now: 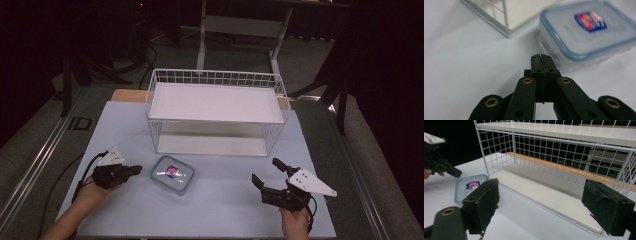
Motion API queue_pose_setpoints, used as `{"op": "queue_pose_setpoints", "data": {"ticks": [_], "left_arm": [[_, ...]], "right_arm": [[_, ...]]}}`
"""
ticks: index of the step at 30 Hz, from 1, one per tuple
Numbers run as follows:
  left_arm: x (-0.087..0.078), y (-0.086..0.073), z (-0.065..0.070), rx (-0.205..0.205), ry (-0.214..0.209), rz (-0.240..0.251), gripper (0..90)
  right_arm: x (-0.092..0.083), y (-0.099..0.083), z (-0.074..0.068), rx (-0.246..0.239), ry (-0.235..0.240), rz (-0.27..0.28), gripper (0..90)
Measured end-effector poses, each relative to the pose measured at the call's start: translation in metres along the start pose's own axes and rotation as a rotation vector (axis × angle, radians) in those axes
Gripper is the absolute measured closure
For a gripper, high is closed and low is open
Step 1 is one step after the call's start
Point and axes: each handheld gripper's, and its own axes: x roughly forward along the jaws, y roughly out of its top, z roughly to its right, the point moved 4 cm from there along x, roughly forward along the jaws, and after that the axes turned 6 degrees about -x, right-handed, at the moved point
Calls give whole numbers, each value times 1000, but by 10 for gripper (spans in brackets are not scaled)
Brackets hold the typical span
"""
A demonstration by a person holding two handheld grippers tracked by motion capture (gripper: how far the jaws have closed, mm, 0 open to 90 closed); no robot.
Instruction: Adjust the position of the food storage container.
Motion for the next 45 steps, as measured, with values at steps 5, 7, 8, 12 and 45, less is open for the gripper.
{"op": "queue_pose_setpoints", "data": {"ticks": [5,7,8,12,45], "left_arm": [[15,-2,3,36,-7,-71,900],[19,-2,6,40,-21,-77,900],[21,-2,7,44,-31,-82,900],[26,1,12,61,-44,-85,900],[83,28,79,59,-204,-136,900]], "right_arm": [[0,0,-2,-2,9,3,144],[0,0,-3,-2,12,2,144],[0,0,-3,-3,14,2,144],[1,-1,-2,-1,19,-3,144],[8,-4,-7,-34,65,-16,147]]}}
